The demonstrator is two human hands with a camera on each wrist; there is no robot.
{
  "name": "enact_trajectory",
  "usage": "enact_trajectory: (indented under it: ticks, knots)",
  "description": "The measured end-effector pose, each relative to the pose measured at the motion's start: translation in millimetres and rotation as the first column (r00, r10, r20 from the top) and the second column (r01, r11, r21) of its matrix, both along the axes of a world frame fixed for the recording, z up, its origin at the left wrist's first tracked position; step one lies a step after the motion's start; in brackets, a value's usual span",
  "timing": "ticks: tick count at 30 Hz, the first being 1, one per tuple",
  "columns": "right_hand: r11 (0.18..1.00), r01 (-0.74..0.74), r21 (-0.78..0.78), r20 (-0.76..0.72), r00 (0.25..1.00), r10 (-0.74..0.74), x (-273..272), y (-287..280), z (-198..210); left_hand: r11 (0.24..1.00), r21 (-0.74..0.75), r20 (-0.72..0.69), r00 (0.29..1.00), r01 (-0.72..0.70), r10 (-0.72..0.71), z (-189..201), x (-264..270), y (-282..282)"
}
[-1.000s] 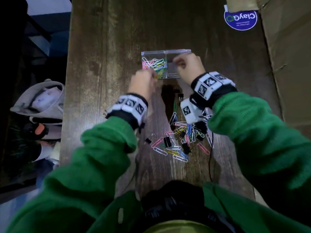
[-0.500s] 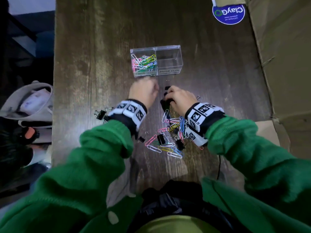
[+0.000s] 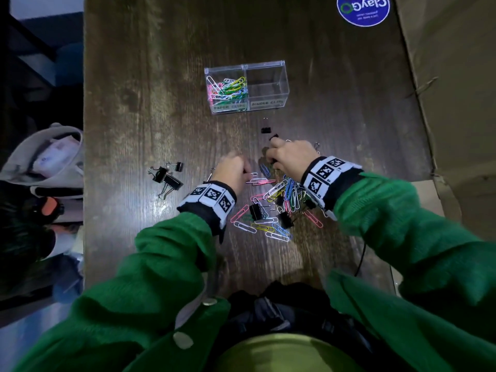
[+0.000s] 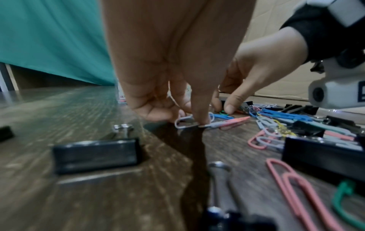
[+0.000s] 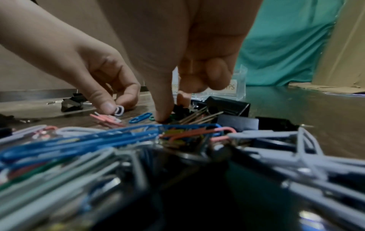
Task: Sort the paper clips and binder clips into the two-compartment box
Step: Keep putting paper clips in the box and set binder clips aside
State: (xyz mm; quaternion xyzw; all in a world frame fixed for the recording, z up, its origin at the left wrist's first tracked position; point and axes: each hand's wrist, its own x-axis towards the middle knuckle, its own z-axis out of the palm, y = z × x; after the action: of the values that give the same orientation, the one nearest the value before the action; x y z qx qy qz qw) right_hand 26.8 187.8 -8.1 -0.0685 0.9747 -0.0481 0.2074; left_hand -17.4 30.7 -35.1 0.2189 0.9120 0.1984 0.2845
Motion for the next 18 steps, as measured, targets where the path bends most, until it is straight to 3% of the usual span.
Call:
enact_trajectory:
  ticks: [7, 11, 13, 15, 18]
  knots:
    - [0.996, 0.033, -0.085, -0.09, 0.995, -0.04, 10, -1, 0, 0.988, 0.149, -0.049, 0.998, 0.044, -0.037, 10, -6, -7]
    - [0.93, 0.254, -0.267, -0.173, 0.936, -0.306, 26, -1, 3, 0.971, 0.203, -0.09, 0.99, 0.128, -0.112, 17, -2, -5]
    - [0.856, 0.354, -0.377, -0.088, 0.906, -0.414, 34, -2, 0, 0.983, 0.123, -0.109, 0.987, 0.134, -0.121, 16, 1, -4]
    - [0.812, 0.402, -0.424, 0.049, 0.905, -0.423, 41, -3, -4, 0.984, 0.083, -0.1, 0.983, 0.16, -0.151, 9, 2, -5]
    - [0.811, 0.434, -0.393, 0.144, 0.9, -0.411, 48, -4, -10, 0.958, 0.034, -0.111, 0.954, 0.285, -0.279, 2, 4, -7]
